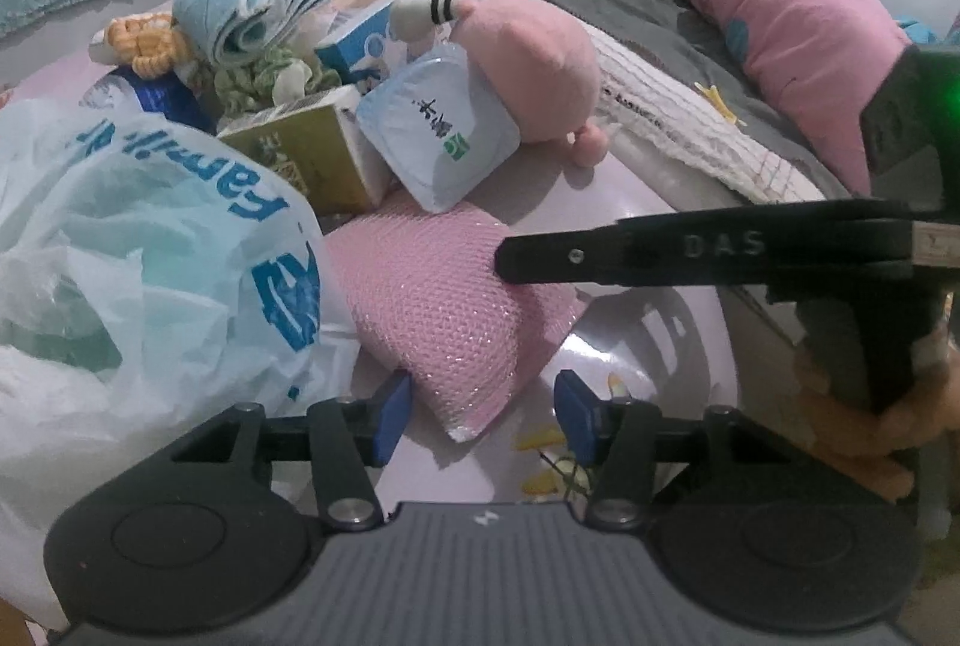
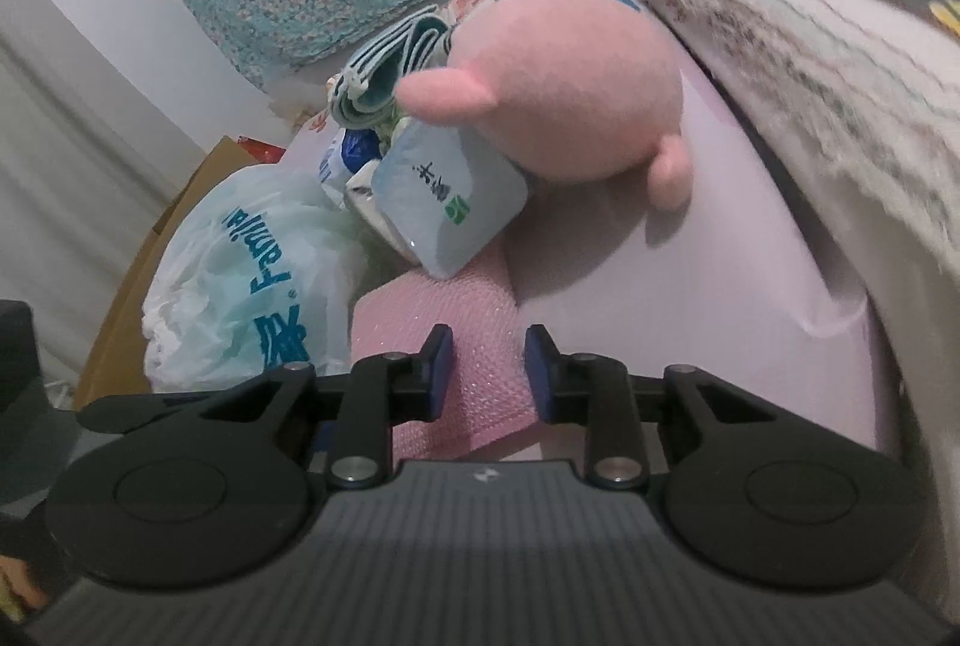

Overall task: Organize soft objects
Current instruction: 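Move the left tool to the pink sponge while the right tool reaches the white yogurt cup, then close the left tool on the pink sponge while the right tool grasps the white cup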

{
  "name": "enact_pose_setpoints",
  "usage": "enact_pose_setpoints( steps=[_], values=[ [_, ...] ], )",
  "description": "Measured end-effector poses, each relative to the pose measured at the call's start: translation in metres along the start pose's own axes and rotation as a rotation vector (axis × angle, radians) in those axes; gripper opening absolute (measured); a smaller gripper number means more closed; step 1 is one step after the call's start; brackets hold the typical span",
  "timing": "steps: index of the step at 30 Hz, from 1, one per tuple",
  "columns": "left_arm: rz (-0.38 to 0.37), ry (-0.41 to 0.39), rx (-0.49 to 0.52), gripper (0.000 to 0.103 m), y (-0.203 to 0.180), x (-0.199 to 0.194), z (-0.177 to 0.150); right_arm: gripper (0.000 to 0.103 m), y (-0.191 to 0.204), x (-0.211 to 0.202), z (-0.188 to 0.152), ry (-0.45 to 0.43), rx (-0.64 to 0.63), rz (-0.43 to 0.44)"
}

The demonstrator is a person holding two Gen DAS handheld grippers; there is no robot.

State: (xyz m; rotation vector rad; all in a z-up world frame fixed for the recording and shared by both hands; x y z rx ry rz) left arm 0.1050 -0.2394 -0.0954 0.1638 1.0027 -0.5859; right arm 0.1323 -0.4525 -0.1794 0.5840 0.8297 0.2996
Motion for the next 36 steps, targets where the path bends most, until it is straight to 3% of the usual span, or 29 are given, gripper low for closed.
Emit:
enact_pose_setpoints(
  steps=[16,19,27,31,36],
  values=[
    [-0.113,0.044,-0.001,0.065,0.001,-0.034,-0.028,0.027,-0.004,-0.035,-0.049,0.059,0.141,0.087],
    [-0.111,0.034,0.01,0.076,0.001,-0.04,-0.029,0.027,-0.007,-0.037,-0.049,0.052,0.151,0.094],
    [-0.04,0.03,-0.041,0.093,-0.002,-0.028,-0.006,0.03,-0.016,-0.053,-0.034,-0.034,0.195,0.096],
    [0.01,0.058,-0.102,0.094,-0.006,-0.009,0.007,0.032,-0.02,-0.067,-0.031,-0.086,0.211,0.094],
    [0.09,0.087,-0.09,0.092,-0.012,0.011,0.009,0.037,-0.023,-0.076,-0.026,-0.124,0.227,0.096]
  ],
)
Point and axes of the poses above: each gripper's, at about its wrist camera, not at the fingertips, and x roughly the way its jaws point, y to its left, z to its top, the point moved 2 cm from there along x, roughly the way its jaws point, and after that the axes turned 1 degree about z, right-handed, at the moved point
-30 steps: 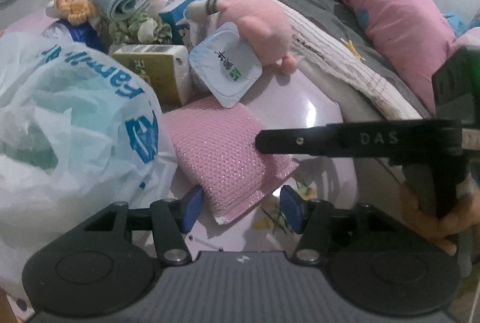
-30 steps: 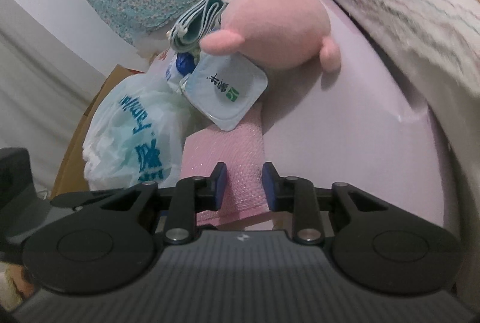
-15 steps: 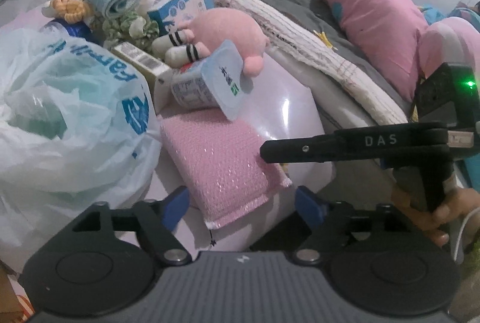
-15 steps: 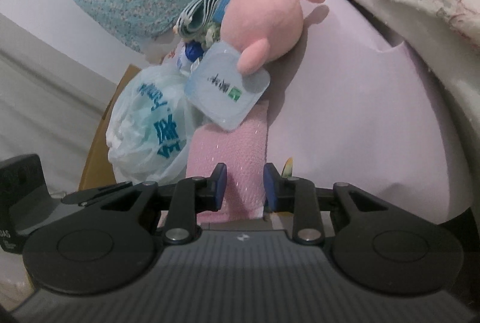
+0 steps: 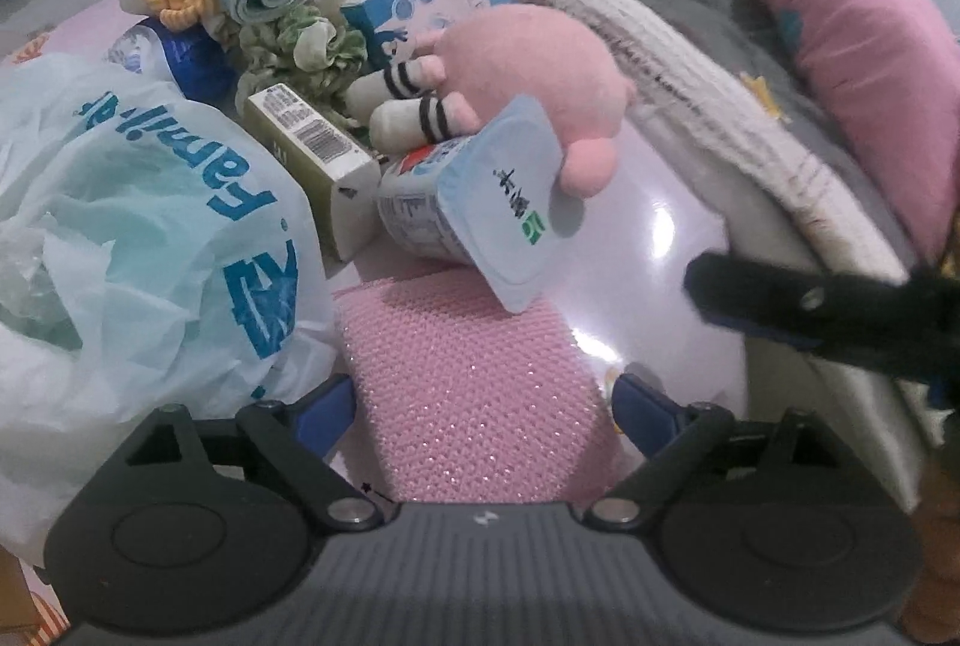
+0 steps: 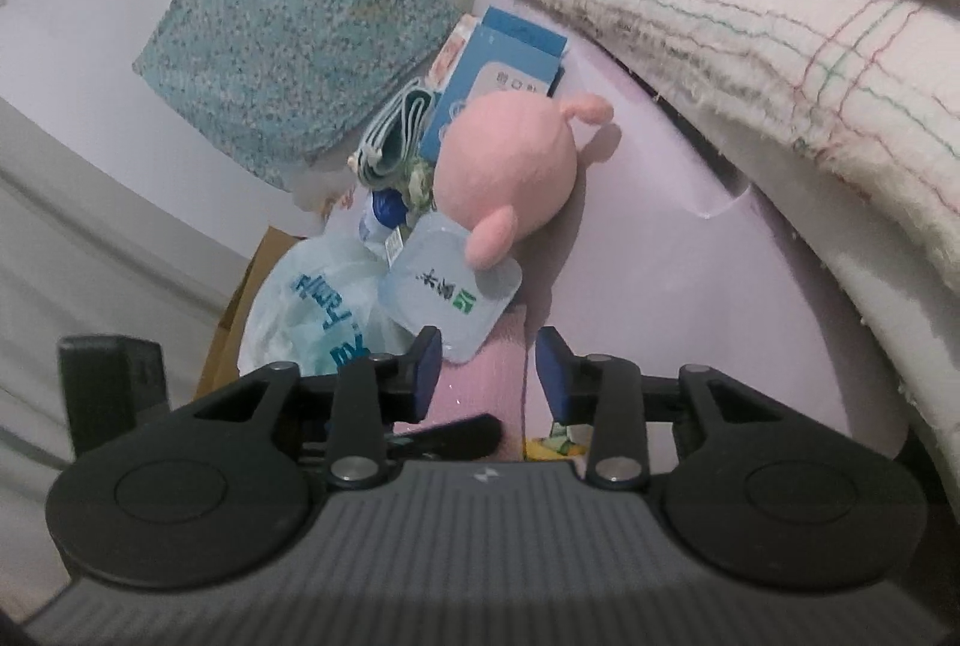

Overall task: Organize soft objects
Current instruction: 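Close the left tool on the pink sponge while the right tool grasps the white cup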

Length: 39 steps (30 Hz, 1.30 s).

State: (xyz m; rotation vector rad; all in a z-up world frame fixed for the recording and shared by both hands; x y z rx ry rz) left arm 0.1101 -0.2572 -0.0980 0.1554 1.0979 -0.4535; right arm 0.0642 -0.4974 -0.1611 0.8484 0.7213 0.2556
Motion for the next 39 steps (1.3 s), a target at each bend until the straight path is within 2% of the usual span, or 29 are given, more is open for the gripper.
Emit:
enact_pose_setpoints(
  steps=[6,7,8,11,14,17,21,25,26,33,36,39],
  values=[
    [-0.014,-0.026,-0.032,0.086,0.009,-0.003,-0.009,0.057,0.015,0.02,0.008,0.027,-0.02,0.02],
    [-0.01,-0.026,-0.035,0.086,0.01,-0.004,-0.011,0.064,0.018,0.026,0.009,0.032,-0.016,0.018],
    [-0.009,-0.025,-0.042,0.085,0.011,-0.006,-0.013,0.071,0.019,0.031,0.012,0.036,-0.004,0.017],
    [-0.012,-0.025,-0.065,0.084,0.015,-0.011,-0.017,0.081,0.019,0.047,0.019,0.047,0.08,0.032],
    [-0.019,-0.028,-0.074,0.084,0.019,-0.015,-0.024,0.082,0.018,0.062,0.023,0.076,0.15,0.03],
    [-0.031,-0.027,-0.077,0.084,0.021,-0.017,-0.031,0.082,0.02,0.076,0.023,0.113,0.176,-0.027],
    [-0.043,-0.037,-0.08,0.084,0.022,-0.019,-0.035,0.082,0.018,0.092,0.017,0.159,0.25,-0.055],
    [-0.06,-0.042,-0.091,0.084,0.025,-0.019,-0.037,0.081,0.016,0.099,0.008,0.163,0.321,-0.044],
    [-0.062,-0.044,-0.091,0.084,0.025,-0.02,-0.037,0.077,0.016,0.099,0.006,0.155,0.324,-0.044],
    [-0.081,-0.046,-0.084,0.084,0.025,-0.023,-0.042,0.064,0.031,0.094,0.008,0.096,0.24,-0.073],
    [-0.087,-0.046,-0.083,0.084,0.025,-0.025,-0.044,0.063,0.034,0.086,0.017,0.097,0.193,-0.105],
    [-0.096,-0.043,-0.088,0.084,0.026,-0.025,-0.045,0.061,0.038,0.08,0.027,0.135,0.137,-0.14]
  ],
)
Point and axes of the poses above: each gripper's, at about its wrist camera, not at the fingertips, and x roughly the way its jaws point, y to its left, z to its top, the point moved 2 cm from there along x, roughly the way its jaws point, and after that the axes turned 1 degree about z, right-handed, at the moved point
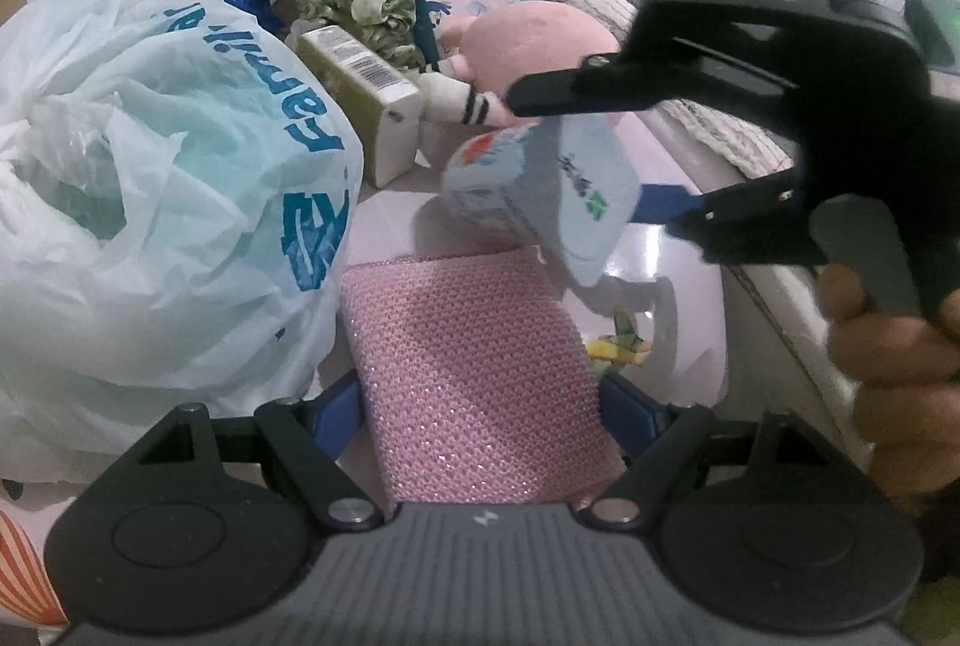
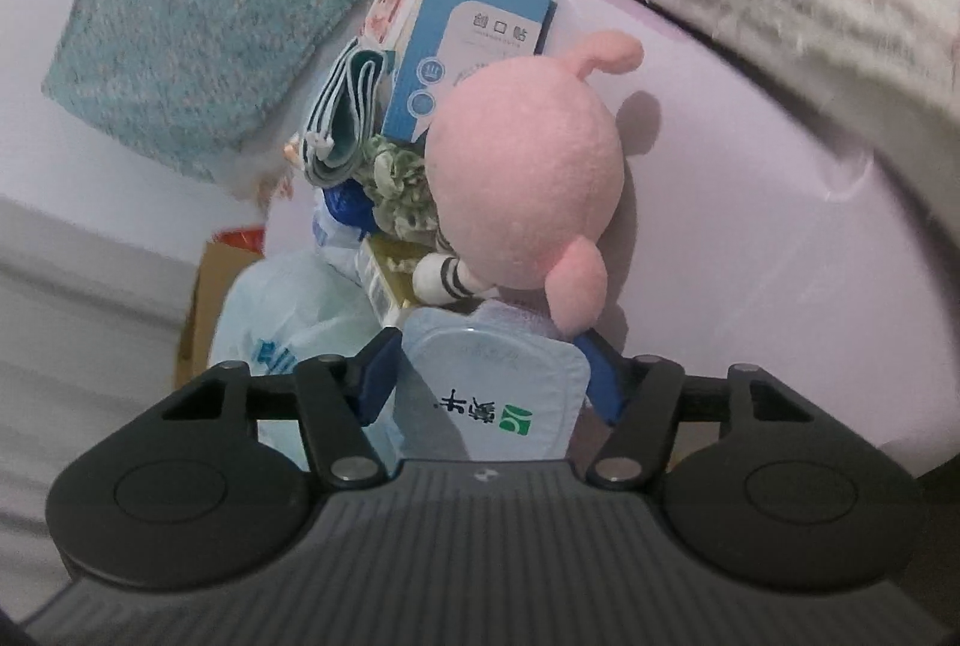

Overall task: Organize soft objects
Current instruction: 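Close the left tool on the pink sponge while the right tool grasps the white cup, then lift the sponge with the left tool while the right tool carries the cup to the box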

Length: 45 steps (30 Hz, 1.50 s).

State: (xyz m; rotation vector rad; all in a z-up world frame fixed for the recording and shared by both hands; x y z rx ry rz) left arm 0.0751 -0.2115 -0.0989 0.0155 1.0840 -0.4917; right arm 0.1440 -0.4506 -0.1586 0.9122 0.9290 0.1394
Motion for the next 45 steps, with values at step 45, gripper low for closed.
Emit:
enact_pose_setpoints(
  steps=[45],
  values=[
    [-0.022,-0.016,0.0,0.081,-0.003,-0.001,-0.001,0.066,0.028,0.01,0.009,0.137,-0.248,-0.204]
  ],
)
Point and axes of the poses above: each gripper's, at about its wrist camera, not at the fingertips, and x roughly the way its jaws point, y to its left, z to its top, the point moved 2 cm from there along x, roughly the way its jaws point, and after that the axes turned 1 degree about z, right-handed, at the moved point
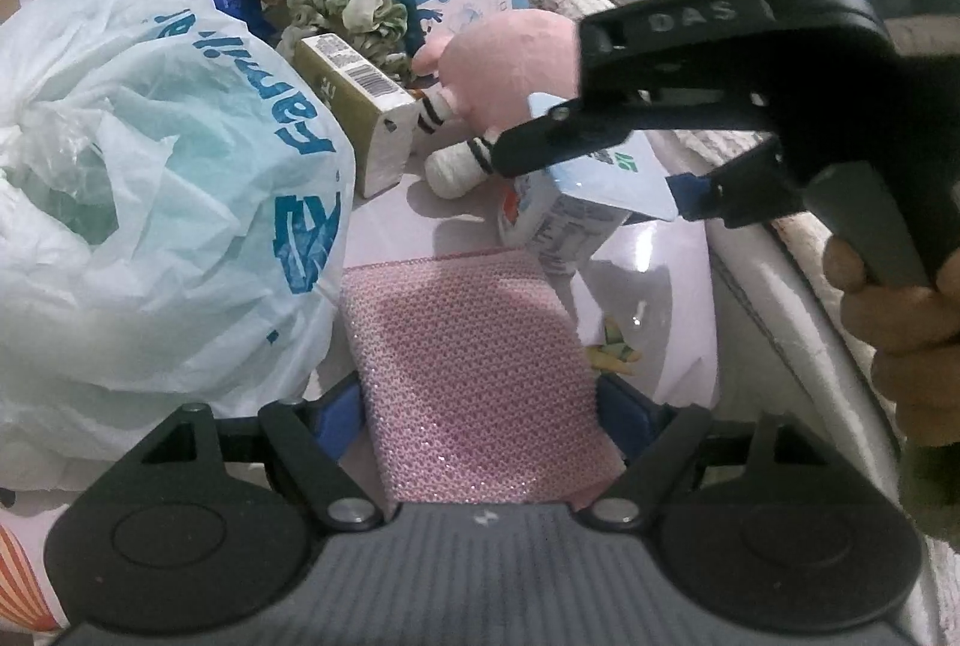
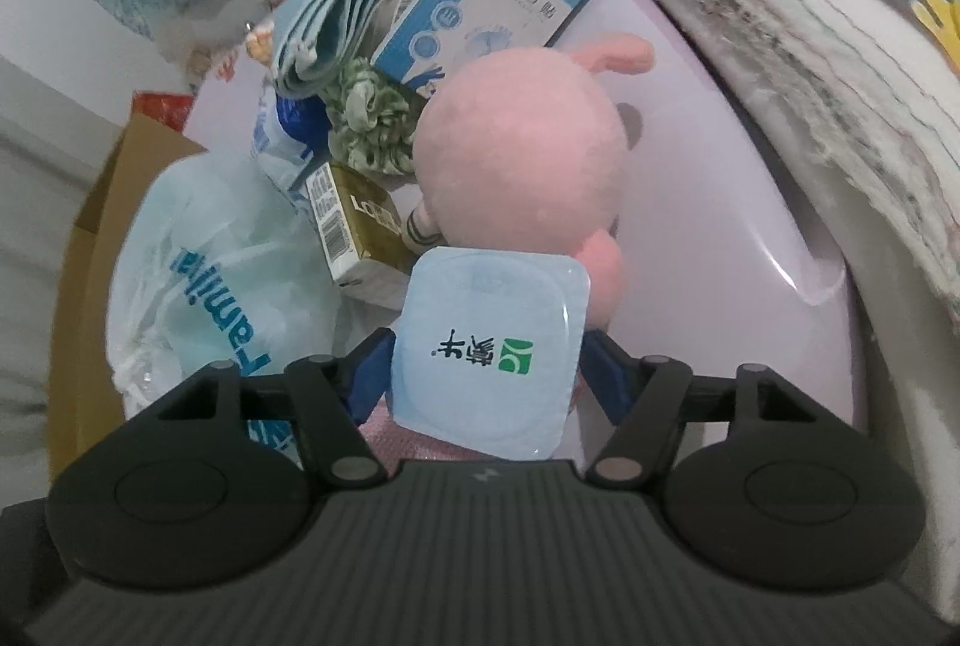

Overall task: Organize soft objects
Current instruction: 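Lift the sponge with the left tool while the right tool carries the cup to the box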

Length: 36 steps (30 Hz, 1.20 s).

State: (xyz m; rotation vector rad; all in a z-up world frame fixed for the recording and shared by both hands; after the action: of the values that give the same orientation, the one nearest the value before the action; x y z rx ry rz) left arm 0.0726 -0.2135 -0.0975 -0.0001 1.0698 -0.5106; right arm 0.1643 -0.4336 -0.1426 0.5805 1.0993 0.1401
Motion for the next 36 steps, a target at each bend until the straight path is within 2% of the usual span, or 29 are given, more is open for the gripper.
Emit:
enact_pose_setpoints(
  steps=[7,15,19,25,30,36],
  values=[
    [-0.029,-0.03,0.014,0.081,-0.006,-0.009,-0.004,0.063,-0.023,-0.022,-0.014,-0.052,0.085,0.06],
    [-0.097,-0.087,0.031,0.081,-0.015,-0.028,0.002,0.062,-0.035,-0.05,-0.028,-0.114,0.143,0.118],
    [-0.128,-0.126,0.029,0.081,-0.015,-0.044,0.008,0.062,-0.032,-0.062,-0.029,-0.138,0.159,0.163],
    [-0.158,-0.207,0.023,0.081,-0.003,-0.088,0.016,0.062,-0.006,-0.083,-0.025,-0.17,0.121,0.231],
    [-0.131,-0.305,-0.013,0.081,0.029,-0.137,0.025,0.062,0.041,-0.094,-0.011,-0.196,0.035,0.288],
    [0.037,-0.426,-0.073,0.081,0.095,-0.202,0.032,0.062,0.121,-0.082,0.01,-0.161,-0.083,0.397]
  ],
)
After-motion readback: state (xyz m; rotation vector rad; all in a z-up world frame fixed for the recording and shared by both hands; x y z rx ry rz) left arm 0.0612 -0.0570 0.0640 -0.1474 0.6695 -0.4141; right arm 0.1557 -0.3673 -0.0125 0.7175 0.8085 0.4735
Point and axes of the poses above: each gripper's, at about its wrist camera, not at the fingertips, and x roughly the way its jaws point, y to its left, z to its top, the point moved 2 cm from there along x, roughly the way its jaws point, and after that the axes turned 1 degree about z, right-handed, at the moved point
